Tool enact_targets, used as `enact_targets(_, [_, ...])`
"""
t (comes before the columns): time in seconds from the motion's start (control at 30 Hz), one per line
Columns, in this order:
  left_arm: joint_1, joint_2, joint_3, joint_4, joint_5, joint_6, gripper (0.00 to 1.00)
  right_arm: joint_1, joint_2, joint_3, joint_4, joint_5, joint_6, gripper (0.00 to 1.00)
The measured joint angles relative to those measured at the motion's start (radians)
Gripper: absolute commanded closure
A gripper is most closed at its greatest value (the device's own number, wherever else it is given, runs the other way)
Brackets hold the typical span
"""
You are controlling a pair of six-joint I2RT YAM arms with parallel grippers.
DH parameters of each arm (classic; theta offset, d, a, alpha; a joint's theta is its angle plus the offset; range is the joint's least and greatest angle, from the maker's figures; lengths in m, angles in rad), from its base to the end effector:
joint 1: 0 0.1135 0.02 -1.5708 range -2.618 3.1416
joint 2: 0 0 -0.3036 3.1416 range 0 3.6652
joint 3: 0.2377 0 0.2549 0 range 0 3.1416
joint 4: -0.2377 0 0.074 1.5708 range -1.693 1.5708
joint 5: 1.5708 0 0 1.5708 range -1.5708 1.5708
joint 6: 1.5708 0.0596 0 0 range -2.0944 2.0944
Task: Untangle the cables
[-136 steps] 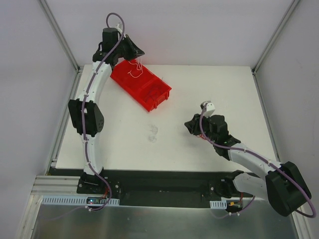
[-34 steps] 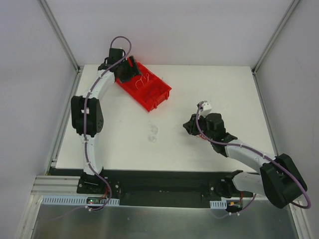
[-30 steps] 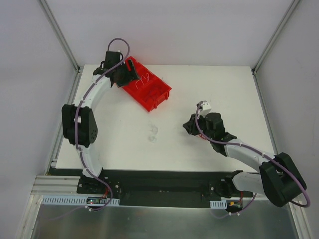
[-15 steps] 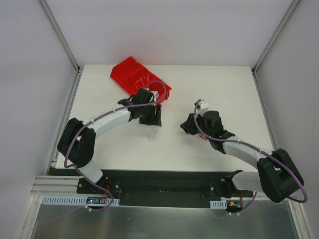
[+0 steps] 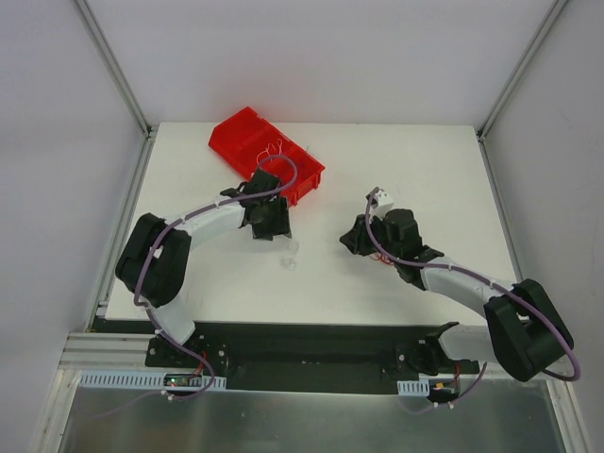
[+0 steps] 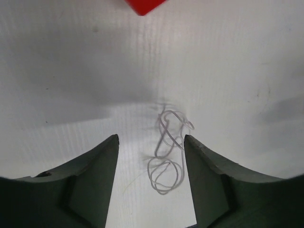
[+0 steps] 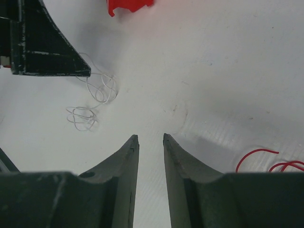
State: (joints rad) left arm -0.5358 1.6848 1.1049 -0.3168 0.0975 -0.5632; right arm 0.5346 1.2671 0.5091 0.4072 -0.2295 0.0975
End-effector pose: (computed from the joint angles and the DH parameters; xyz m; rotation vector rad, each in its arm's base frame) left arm 0.3220 -0.1979 0.2254 0.0087 2.5567 -0.5742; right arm 0.2292 0.1515 0.2311 -0.5788 1.8784 0.6402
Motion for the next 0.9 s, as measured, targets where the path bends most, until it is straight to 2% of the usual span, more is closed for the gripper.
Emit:
enact_targets(0.03, [0.010,0.016,0.001,0.001,0.009,-0.010,0.53,0.000,0.003,0.002,0.000,-0.002,0.000,0.70])
enact_targets(0.1, [0.029,0.055,0.002,0.003,0.029,-0.032,0.67,0.000,0.004,0.003,0.000,-0.005,0.000,0.70])
enact_targets(0.2, [0.040,0.101,0.002,0.005,0.041,-0.055,0.94,0.000,0.005,0.003,0.000,-0.011,0.000,0.69])
enact_targets(0.23, [0.039,0.108,0.002,0.005,0.051,-0.057,1.00,0.000,0.006,0.003,0.000,-0.013,0.000,0.69])
enact_targets(0.4, [0.031,0.089,0.001,0.035,0.090,-0.066,1.00,0.005,0.034,0.026,0.001,-0.060,-0.004,0.57])
enact_targets(0.53, [0.022,-0.003,-0.022,0.095,0.163,-0.062,1.00,0.047,0.064,0.050,0.015,-0.131,-0.012,0.49])
enact_targets(0.7, [-0.003,-0.132,-0.040,0.167,0.258,-0.062,1.00,0.087,0.082,0.055,0.060,-0.209,-0.006,0.43])
enact_targets(0.9, [-0.055,-0.178,-0.056,0.228,0.301,-0.063,1.00,0.088,0.022,-0.020,0.204,-0.235,0.017,0.40])
